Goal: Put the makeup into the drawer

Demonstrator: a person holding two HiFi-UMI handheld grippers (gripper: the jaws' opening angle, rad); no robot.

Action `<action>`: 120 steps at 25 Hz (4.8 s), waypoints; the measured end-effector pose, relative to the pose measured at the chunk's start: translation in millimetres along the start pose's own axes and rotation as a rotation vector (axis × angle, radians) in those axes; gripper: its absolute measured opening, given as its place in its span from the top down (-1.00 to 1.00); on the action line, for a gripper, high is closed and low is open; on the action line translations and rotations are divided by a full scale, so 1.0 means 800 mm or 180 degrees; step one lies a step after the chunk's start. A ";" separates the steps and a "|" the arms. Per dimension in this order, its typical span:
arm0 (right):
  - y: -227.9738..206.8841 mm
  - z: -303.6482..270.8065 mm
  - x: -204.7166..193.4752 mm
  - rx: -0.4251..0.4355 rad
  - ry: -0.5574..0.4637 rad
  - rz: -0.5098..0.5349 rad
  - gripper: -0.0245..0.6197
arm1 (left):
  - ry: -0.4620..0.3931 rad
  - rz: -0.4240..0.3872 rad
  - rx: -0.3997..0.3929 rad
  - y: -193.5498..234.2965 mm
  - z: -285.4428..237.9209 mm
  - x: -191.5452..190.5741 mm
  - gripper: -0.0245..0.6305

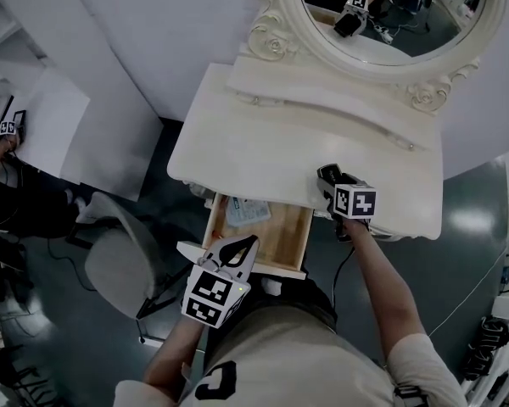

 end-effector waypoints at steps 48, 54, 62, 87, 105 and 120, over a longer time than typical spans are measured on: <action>0.200 -0.090 -0.161 0.1198 0.0999 0.0533 -0.14 | 0.0067 0.0326 0.0084 0.018 0.006 -0.032 0.76; 0.196 -0.121 -0.178 0.1053 0.1233 0.0589 -0.14 | 0.0153 0.0357 0.0179 0.027 0.010 -0.046 0.76; 0.179 -0.150 -0.196 0.0776 0.1444 0.0553 -0.13 | 0.0252 0.0370 0.0302 0.047 0.012 -0.058 0.76; 0.180 -0.126 -0.189 0.0813 0.1225 -0.0337 -0.14 | 0.0213 0.0305 0.0309 0.057 0.024 -0.061 0.76; 0.271 0.046 -0.123 0.1654 0.0114 -0.1232 0.00 | -0.0143 0.0337 0.0070 0.061 0.069 -0.040 0.76; 0.296 0.171 -0.087 0.2313 -0.0633 -0.1049 0.84 | -0.0312 0.0247 -0.0590 -0.009 0.058 -0.005 0.76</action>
Point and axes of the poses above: the fingertips, and each gripper's own axes: z backward along the fingers, y to its left, x out of its top, the point moved 2 cm from there along z, backward along the fingers, and after that the axes turned 10 degrees about x, right-handed, at the moved point
